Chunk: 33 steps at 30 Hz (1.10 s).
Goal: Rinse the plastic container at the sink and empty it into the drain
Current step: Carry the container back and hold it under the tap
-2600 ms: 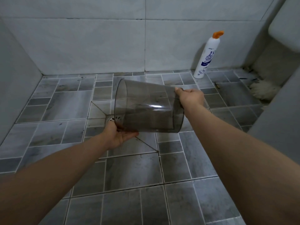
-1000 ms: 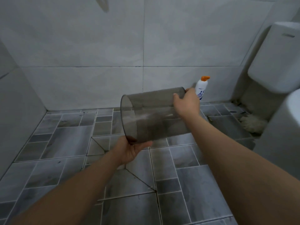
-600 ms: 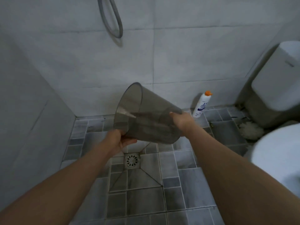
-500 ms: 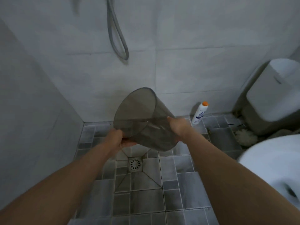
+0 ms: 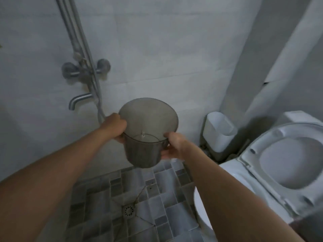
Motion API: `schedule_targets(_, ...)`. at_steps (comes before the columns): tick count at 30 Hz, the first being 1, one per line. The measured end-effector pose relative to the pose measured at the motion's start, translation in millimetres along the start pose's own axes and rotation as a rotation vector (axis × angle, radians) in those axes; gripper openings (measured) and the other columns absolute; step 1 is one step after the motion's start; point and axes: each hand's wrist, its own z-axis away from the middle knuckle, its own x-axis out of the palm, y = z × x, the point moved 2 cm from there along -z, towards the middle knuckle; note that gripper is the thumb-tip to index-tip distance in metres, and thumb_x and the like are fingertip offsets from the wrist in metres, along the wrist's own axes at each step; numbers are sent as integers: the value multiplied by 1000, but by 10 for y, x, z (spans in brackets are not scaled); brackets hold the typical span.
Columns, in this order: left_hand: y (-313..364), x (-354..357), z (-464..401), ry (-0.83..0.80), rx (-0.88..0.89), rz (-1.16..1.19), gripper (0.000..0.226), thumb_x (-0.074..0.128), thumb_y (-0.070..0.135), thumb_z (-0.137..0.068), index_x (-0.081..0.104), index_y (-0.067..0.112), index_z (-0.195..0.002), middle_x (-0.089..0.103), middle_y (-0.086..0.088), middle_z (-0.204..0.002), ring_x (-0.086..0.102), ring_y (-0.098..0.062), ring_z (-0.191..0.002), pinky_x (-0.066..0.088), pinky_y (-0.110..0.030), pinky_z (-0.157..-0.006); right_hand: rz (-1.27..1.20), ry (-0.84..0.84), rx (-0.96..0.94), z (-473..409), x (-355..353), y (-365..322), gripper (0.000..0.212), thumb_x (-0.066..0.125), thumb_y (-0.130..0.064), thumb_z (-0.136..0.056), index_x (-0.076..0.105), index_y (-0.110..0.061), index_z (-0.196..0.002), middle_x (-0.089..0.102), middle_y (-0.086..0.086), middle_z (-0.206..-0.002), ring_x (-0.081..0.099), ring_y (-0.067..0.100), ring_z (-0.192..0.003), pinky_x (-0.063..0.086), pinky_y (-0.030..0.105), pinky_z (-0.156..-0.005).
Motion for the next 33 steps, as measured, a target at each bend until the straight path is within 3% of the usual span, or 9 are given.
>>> schedule_targets(3, 691, 56, 425, -85, 169, -61, 21, 37, -1, -80, 56, -7, -87, 64, -27, -79, 69, -29, -66, 53, -31, -38, -30, 158, -150, 578, -379, -60, 22, 40, -7, -94, 46, -3, -73, 53, 19, -73, 56, 28, -60, 57, 45, -68)
schedule_targets(7, 1376, 429, 937, -210, 369, -70, 20, 37, 0, -79, 56, -4, -74, 64, -27, -72, 67, -24, -48, 55, -34, -43, -122, 302, -259, 1349, -1007, 42, 22, 47, -3, -93, 49, -5, -71, 53, 13, -71, 57, 28, -68, 57, 44, -85)
schedule_targets(10, 1910, 856, 1565, -334, 490, -20, 21, 38, -1, -76, 58, -7, -82, 64, -25, -71, 68, -29, -53, 59, -45, -54, -265, 474, -327, 2106, -1607, 254, 24, 39, -1, -95, 49, -5, -74, 52, 10, -72, 59, 29, -74, 61, 34, -68)
schedule_targets(16, 2698, 1871, 3035, -591, 772, 15, 32, 35, -2, -77, 53, -5, -103, 61, -25, -89, 66, -38, -60, 51, -39, -36, -501, 833, -367, 3356, -2834, 975, 24, 30, 6, -85, 46, 1, -68, 50, 20, -64, 54, 32, -53, 55, 33, -43)
schedule_targets(18, 2905, 2302, 3645, -665, 871, 8, 27, 35, 0, -75, 51, -2, -96, 59, -26, -97, 67, -36, -60, 53, -36, -36, -576, 934, -386, 3841, -3237, 1366, 22, 30, 4, -86, 46, 1, -72, 50, 19, -70, 56, 31, -53, 53, 29, -39)
schedule_targets(21, 3027, 2914, 4556, -819, 947, -3, 27, 34, 2, -70, 52, -2, -89, 61, -25, -75, 67, -33, -57, 58, -37, -55, -689, 1055, -397, 4506, -3744, 2027, 17, 30, 3, -87, 44, 2, -78, 50, 20, -78, 58, 33, -57, 54, 29, -43)
schedule_targets(25, 3009, 3599, 5703, -943, 992, 16, 23, 37, -2, -70, 57, -3, -81, 59, -21, -61, 61, -28, -38, 60, -43, -58, -782, 1177, -357, 5272, -4322, 2870, 26, 28, 3, -91, 42, 4, -113, 54, 27, -118, 64, 44, -100, 53, 27, -37)
schedule_targets(30, 2938, 4446, 7017, -1090, 1006, -30, 22, 36, -3, -71, 57, 4, -72, 59, -15, -59, 62, -25, -37, 60, -37, -55, -866, 1344, -304, 6138, -4947, 3788, 12, 33, 8, -87, 45, 6, -85, 56, 36, -126, 59, 35, -61, 56, 32, -41)
schedule_targets(33, 2878, 4931, 7763, -1192, 998, -52, 25, 37, -4, -72, 60, 4, -78, 55, -11, -58, 56, -21, -32, 61, -40, -64, -979, 1434, -216, 6514, -5323, 4365, 28, 30, 3, -89, 44, 1, -113, 57, 31, -126, 65, 35, -53, 44, 22, -26)
